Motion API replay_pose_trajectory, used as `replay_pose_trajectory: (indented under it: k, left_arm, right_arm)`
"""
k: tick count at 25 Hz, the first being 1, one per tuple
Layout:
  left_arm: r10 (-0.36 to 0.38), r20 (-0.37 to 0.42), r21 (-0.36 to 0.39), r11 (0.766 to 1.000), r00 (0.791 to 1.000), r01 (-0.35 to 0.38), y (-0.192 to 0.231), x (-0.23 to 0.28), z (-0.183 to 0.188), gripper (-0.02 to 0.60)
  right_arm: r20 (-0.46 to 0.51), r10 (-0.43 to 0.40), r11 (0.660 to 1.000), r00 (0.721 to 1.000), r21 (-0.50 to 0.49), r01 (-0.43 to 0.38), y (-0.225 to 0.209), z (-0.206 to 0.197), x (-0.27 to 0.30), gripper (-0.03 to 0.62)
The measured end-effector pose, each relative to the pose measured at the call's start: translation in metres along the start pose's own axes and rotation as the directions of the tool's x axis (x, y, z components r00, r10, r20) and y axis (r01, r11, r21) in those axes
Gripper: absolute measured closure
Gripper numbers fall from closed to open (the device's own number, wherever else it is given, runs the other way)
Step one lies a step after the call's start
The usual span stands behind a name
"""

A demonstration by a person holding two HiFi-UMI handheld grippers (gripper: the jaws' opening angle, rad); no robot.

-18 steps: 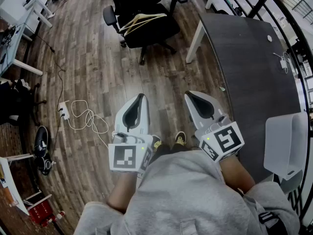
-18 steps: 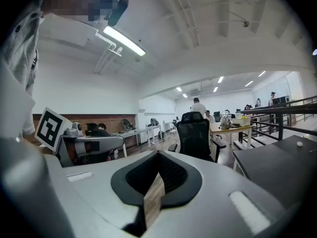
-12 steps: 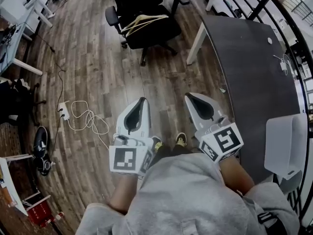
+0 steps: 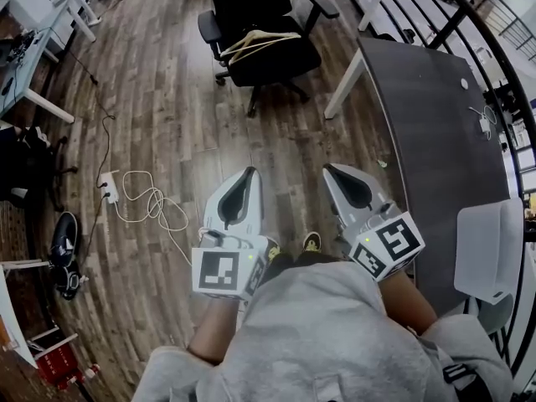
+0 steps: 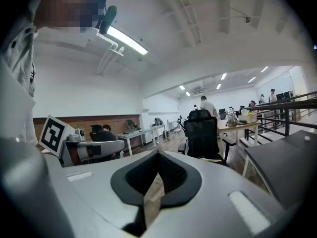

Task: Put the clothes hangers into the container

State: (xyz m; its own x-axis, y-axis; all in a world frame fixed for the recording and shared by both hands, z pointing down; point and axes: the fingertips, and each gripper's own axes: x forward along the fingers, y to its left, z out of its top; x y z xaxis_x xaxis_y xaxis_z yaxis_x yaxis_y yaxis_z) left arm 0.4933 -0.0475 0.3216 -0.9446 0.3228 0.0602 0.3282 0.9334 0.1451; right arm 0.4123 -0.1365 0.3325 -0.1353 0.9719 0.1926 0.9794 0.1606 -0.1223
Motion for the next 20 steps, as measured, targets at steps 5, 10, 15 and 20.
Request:
replay_pose_trajectory:
  k: [5, 10, 15, 20]
  left_arm:
    - [-0.014, 0.011, 0.002, 1.000, 1.000, 0.014, 0.011, -0.014, 0.004, 0.572]
    - [-0.019, 0.017, 0.005, 1.000, 1.000, 0.019, 0.020, -0.019, 0.008, 0.572]
    - [-0.018, 0.030, 0.019, 1.000, 0.999, 0.018, 0.027, -0.017, 0.008, 0.572]
    - [-0.021, 0.007, 0.019, 1.000, 1.000, 0.021, 0.033, -0.002, 0.003, 0.572]
  right_arm:
    - [-0.007, 0.062, 0.998, 0.998, 0.004, -0.062, 0.025, 0.002, 0.006, 0.597]
    - [0.002, 0.081, 0.997, 0.997, 0.011, -0.081, 0.035, 0.005, 0.012, 0.597]
    - [0.031, 0.085, 0.996, 0.996, 0.015, -0.085, 0.032, 0.004, 0.021, 0.597]
    - [0.056, 0.091, 0.995, 0.994, 0.042, -0.093, 0.019, 0.009, 0.035, 0.597]
